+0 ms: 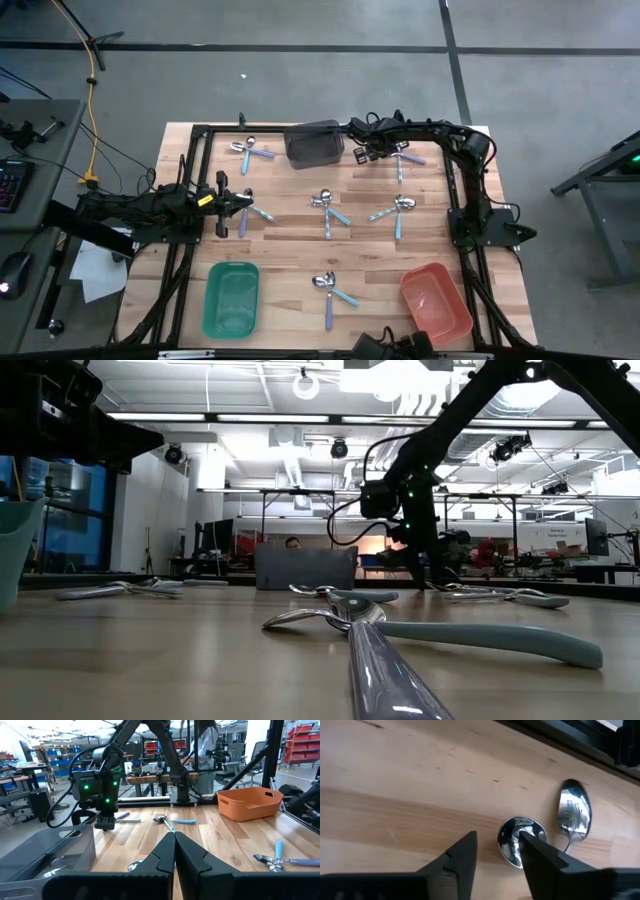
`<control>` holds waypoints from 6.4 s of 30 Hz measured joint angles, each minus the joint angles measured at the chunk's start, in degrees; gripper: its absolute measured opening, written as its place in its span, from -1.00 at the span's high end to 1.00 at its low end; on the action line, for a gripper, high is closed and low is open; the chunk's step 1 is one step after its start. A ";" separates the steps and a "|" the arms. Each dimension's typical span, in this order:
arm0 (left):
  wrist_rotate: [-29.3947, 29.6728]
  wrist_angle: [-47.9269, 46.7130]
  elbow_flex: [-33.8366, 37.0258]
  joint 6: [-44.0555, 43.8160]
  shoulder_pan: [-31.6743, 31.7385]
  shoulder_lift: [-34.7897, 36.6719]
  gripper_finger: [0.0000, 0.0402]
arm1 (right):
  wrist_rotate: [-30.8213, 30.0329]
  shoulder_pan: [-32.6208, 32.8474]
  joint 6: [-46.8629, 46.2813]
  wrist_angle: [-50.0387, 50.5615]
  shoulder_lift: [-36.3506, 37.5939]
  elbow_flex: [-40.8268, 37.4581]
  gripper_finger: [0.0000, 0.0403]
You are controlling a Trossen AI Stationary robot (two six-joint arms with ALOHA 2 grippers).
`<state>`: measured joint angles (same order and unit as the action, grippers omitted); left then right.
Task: Sort silverware by color (type)
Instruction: Put the purple spoon into the orange bin, then adjust the black bin
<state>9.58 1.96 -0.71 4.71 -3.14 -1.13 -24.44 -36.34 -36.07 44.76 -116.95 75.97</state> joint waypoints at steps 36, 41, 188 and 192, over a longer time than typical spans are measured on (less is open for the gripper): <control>0.01 0.02 0.00 0.00 0.00 0.00 0.98 | -0.42 10.17 4.11 28.66 -0.54 22.87 1.00; 0.00 0.02 0.00 0.00 0.00 0.00 0.98 | 1.18 13.21 4.62 37.33 -0.50 30.95 1.00; 3.23 7.19 0.00 -4.50 0.11 -15.83 0.98 | 24.83 10.43 36.03 -16.20 19.10 3.30 1.00; 3.23 7.16 0.00 -4.66 0.11 -16.01 0.98 | 24.45 7.09 41.74 -12.51 11.43 11.32 1.00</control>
<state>12.82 9.12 -0.71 0.05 -3.03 -17.14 0.00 -29.26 5.67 32.24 -105.52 87.29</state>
